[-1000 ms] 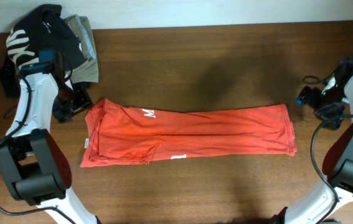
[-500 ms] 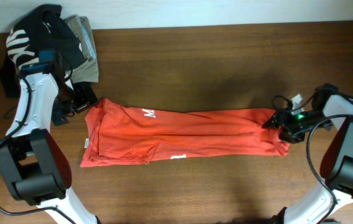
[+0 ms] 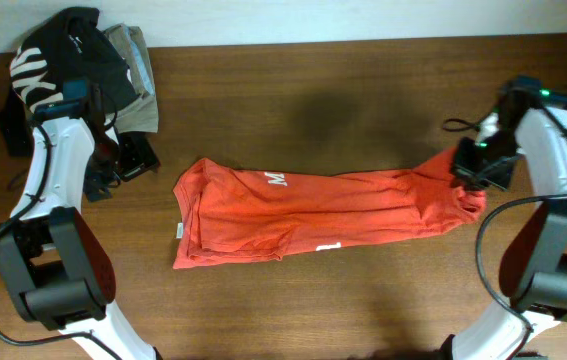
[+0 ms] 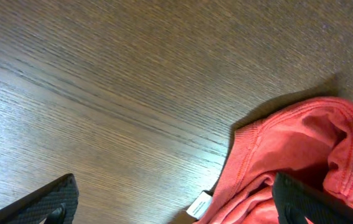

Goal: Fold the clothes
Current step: 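Fold the strip's right end leftward over its middle with the right gripper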

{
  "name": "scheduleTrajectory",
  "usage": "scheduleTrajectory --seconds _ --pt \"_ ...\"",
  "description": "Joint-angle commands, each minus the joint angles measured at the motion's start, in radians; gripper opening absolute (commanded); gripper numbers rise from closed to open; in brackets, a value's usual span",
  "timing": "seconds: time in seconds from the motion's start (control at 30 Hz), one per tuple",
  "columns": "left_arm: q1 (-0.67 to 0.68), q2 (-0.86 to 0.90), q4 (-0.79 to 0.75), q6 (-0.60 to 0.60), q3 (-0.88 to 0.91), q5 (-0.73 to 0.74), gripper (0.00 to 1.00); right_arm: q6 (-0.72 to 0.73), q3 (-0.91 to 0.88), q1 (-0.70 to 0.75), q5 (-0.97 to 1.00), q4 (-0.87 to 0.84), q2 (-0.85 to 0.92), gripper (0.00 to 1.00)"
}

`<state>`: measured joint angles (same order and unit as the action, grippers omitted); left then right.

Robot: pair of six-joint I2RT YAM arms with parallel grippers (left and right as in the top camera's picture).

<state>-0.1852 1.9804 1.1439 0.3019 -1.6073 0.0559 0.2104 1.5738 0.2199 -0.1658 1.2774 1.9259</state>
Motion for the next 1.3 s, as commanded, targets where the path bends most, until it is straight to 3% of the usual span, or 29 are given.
scheduleTrajectory --seconds 0.0,0.17,0.5,0.53,0.57,0.67,0.73,0.87,0.97,1.0,1.13,1.27 --pt "0.013 -0.006 -0.003 -0.001 0.007 0.008 0.99 0.05 -0.015 -0.166 0.005 -0.035 -0.021 0.04" --pt "0.024 -0.006 -0.002 -0.001 0.007 0.008 0.99 0.143 -0.074 -0.364 -0.018 -0.14 -0.011 0.04" --pt "0.024 -0.006 -0.002 -0.001 0.007 0.008 0.99 0.219 -0.177 -0.53 -0.093 -0.341 -0.006 0.08" --pt "0.024 -0.006 -0.002 -0.001 0.007 0.008 0.99 0.226 -0.177 -0.543 -0.092 -0.344 -0.006 0.11" --pt "0.024 -0.006 -0.002 -0.001 0.007 0.008 0.99 0.238 -0.177 -0.554 -0.092 -0.344 -0.006 0.2" --pt "0.024 -0.006 -0.001 -0.001 0.007 0.008 0.99 0.244 -0.177 -0.595 -0.092 -0.34 -0.006 0.21" --pt "0.025 -0.006 -0.001 -0.001 0.007 0.008 0.99 0.244 -0.177 -0.615 -0.092 -0.341 -0.006 0.53" --pt "0.026 -0.006 -0.001 -0.001 0.007 0.008 0.99 0.201 -0.14 -0.609 -0.092 -0.315 -0.01 0.52" --pt "0.026 -0.006 -0.001 -0.001 0.007 0.008 0.99 0.187 0.02 -0.534 -0.002 -0.187 -0.014 0.57" --pt "0.026 -0.006 -0.001 -0.001 0.007 0.008 0.99 0.186 0.05 -0.502 0.027 -0.171 -0.014 0.77" --pt "0.026 -0.006 0.002 -0.001 0.007 0.008 0.99 0.108 -0.02 -0.452 -0.101 -0.258 0.029 0.72" --pt "0.026 -0.006 0.002 -0.001 0.007 0.008 0.99 0.12 -0.096 -0.504 -0.274 -0.411 0.093 0.49"
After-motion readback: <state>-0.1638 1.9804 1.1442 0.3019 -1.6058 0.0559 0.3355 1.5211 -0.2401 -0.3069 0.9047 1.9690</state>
